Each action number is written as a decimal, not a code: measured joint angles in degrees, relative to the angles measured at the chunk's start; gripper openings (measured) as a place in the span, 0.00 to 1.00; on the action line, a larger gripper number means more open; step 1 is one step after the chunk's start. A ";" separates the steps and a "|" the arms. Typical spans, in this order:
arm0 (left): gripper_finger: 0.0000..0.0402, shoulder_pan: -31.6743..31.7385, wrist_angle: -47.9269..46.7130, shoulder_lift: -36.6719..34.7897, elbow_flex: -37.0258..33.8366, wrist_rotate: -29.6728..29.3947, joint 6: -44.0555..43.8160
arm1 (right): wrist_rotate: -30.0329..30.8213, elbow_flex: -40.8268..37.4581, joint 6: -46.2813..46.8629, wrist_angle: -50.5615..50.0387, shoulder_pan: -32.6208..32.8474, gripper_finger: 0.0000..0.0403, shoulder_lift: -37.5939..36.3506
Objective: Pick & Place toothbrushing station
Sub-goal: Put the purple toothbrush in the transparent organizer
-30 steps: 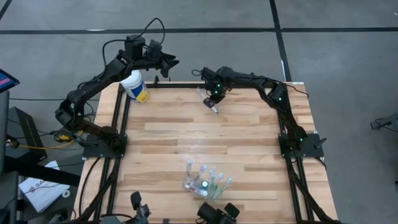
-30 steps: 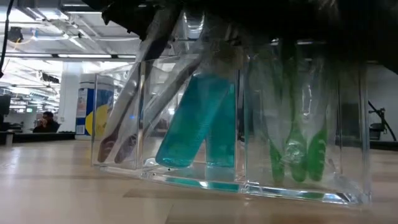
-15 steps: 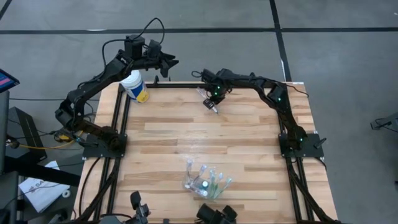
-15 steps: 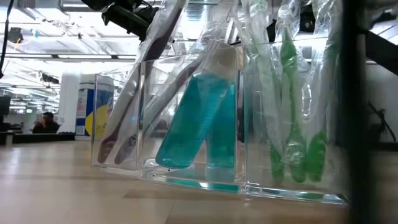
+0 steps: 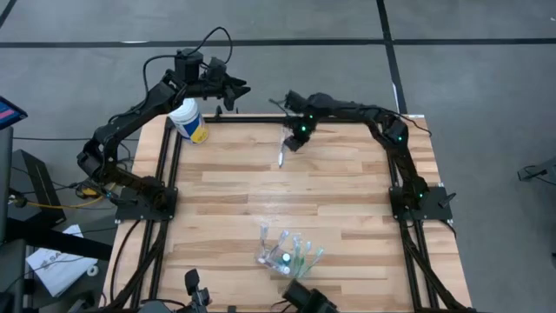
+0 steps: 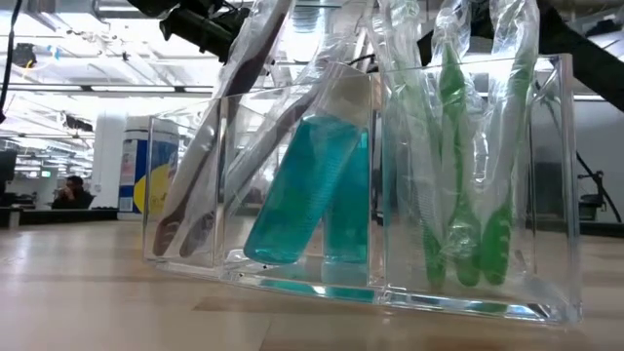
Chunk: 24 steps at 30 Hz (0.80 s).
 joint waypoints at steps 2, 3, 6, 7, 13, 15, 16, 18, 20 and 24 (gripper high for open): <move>0.43 -0.02 -1.15 0.00 0.00 -0.20 0.15 | 1.97 -0.18 0.91 -3.44 -0.38 0.00 -0.59; 0.43 -0.02 -2.13 0.00 0.00 -0.82 0.16 | 2.07 -0.18 0.63 -5.83 -0.89 0.00 -1.66; 0.43 0.00 -7.37 0.00 0.00 -5.21 0.21 | 2.24 0.04 -1.45 -11.27 -2.39 0.00 -6.41; 0.43 0.00 -9.36 0.07 0.00 -6.35 0.62 | 2.19 0.02 -1.94 -12.89 -2.73 0.00 -8.04; 0.43 -3.15 -14.03 3.35 -0.02 -6.21 -2.35 | 0.97 0.03 -2.93 -9.97 -3.25 0.00 -22.15; 0.43 -6.53 -13.95 5.84 -0.02 -6.05 -4.95 | 1.19 0.04 -2.96 -8.74 -4.58 0.01 -27.14; 0.43 -8.28 -13.47 7.18 -0.01 -6.13 -6.22 | 1.51 0.02 -2.80 -8.31 -5.29 0.02 -29.59; 0.43 -12.09 -12.51 10.14 -0.02 -8.18 -9.40 | 1.80 0.01 -1.71 -7.67 -6.79 0.06 -34.23; 0.45 -15.10 -10.76 13.02 -0.02 -10.79 -13.44 | 1.77 0.01 -0.72 -7.73 -8.83 0.11 -38.50; 0.52 -19.06 -7.88 18.76 -0.02 -14.75 -20.88 | 2.54 0.01 0.13 -7.23 -12.93 0.25 -44.90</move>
